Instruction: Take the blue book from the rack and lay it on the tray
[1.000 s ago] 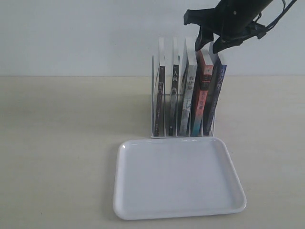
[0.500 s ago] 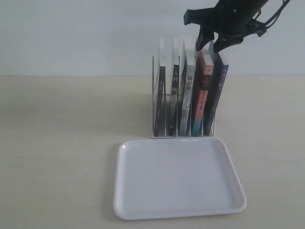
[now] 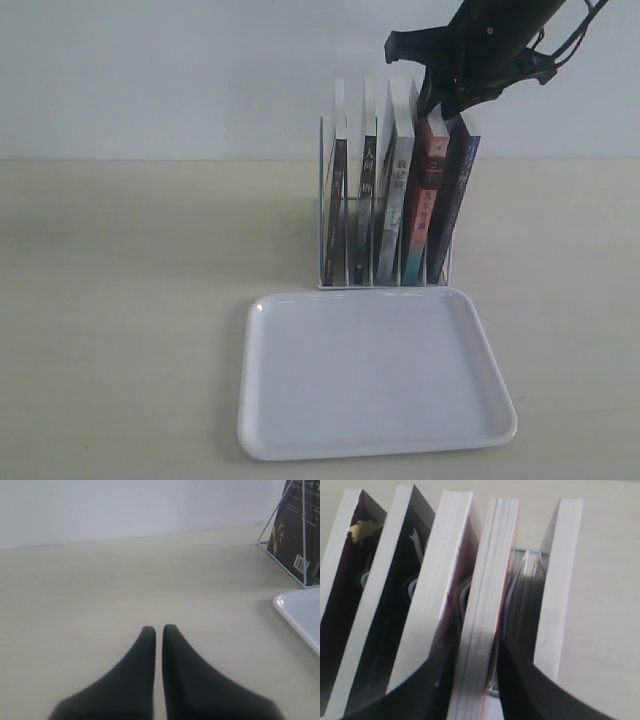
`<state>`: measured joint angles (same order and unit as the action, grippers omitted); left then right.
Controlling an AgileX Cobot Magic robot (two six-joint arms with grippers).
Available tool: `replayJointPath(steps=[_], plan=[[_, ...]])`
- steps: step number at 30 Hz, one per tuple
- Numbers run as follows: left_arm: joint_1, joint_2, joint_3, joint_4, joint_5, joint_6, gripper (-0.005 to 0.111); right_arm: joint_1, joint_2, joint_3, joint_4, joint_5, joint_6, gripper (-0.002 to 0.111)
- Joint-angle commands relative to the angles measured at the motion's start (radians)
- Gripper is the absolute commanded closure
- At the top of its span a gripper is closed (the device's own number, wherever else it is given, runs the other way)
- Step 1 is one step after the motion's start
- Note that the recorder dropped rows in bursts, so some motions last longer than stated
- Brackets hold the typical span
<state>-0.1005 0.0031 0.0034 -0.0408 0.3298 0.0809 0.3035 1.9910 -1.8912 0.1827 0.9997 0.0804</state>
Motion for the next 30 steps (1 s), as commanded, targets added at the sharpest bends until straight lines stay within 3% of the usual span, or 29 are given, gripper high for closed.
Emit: replayJointPath(steps=[1, 6, 11, 13, 20, 30], plan=[[0.000, -0.003, -0.003, 0.001, -0.015, -0.007, 0.102, -0.004, 0.036, -0.006, -0.002, 0.005, -0.008, 0.063], [0.000, -0.003, -0.003, 0.001, -0.015, -0.007, 0.102, -0.004, 0.054, -0.006, -0.002, 0.000, -0.003, 0.066], [0.000, -0.003, -0.003, 0.001, -0.015, -0.007, 0.102, -0.004, 0.054, -0.017, -0.002, -0.001, -0.003, 0.088], [0.000, -0.003, -0.003, 0.001, -0.015, -0.007, 0.102, -0.004, 0.054, -0.022, 0.008, -0.004, -0.003, 0.092], [0.000, -0.003, -0.003, 0.001, -0.015, -0.007, 0.102, -0.004, 0.054, -0.087, 0.034, 0.025, -0.003, 0.075], [0.000, -0.003, -0.003, 0.001, -0.015, -0.007, 0.102, -0.004, 0.055, -0.087, 0.032, 0.063, -0.003, 0.075]])
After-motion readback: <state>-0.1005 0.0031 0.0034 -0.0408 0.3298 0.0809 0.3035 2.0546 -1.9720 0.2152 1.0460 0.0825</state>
